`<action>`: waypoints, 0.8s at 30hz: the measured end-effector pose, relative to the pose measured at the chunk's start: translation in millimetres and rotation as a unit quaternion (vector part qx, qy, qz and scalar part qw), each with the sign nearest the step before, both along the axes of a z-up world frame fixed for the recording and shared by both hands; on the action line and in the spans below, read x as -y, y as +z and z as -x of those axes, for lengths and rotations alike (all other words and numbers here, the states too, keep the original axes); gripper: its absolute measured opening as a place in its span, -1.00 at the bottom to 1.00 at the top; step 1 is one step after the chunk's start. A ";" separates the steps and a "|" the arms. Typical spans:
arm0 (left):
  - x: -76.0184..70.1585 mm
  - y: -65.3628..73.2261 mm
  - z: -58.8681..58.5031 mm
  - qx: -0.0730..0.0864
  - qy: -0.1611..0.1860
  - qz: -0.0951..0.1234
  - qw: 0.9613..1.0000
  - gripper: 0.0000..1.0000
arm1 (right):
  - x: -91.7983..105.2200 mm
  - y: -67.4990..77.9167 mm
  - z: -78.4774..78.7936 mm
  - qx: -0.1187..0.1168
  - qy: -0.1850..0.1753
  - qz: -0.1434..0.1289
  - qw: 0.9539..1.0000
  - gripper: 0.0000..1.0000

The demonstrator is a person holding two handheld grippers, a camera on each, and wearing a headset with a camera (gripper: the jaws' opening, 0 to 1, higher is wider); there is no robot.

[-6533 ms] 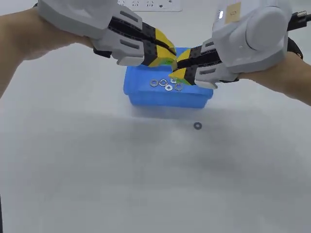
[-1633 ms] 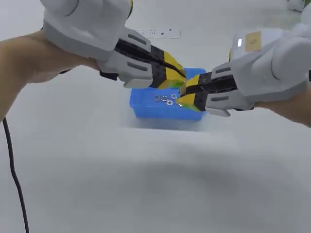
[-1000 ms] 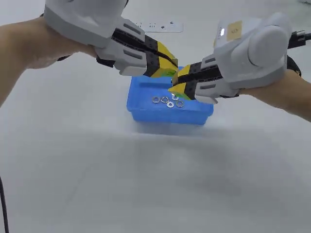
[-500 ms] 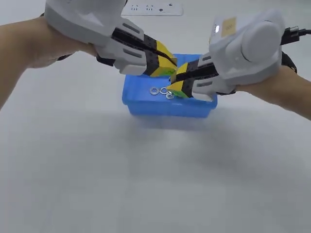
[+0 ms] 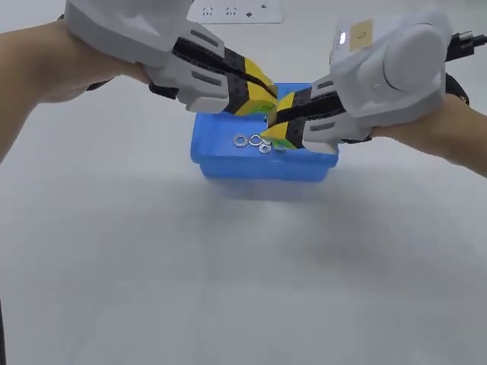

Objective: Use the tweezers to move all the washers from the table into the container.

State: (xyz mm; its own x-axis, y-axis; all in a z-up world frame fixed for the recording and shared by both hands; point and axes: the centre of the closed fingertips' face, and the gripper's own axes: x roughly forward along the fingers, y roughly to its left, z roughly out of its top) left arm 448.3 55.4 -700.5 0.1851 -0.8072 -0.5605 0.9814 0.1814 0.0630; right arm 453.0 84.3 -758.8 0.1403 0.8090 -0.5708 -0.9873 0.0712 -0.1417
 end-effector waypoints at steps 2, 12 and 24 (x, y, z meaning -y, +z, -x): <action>2.4 7.8 6.6 0.010 -0.015 0.001 1.000 -0.88 | 0.8 7.5 5.1 0.006 0.014 -0.009 1.000 -0.77; 6.8 40.8 35.8 0.025 -0.043 0.005 0.999 -0.89 | 7.2 39.5 30.6 0.007 0.038 -0.032 0.999 -0.77; -0.3 69.5 70.3 0.038 -0.035 0.026 0.998 -0.89 | 13.9 66.8 62.7 0.004 0.055 -0.047 0.997 -0.77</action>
State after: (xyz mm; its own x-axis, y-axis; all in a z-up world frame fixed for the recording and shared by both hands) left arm 378.0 55.6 -631.0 0.1668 -0.8474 -0.5040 0.9847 0.1169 0.1295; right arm 390.3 70.4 -692.1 0.0520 0.8692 -0.4917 -0.9889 -0.0237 -0.1464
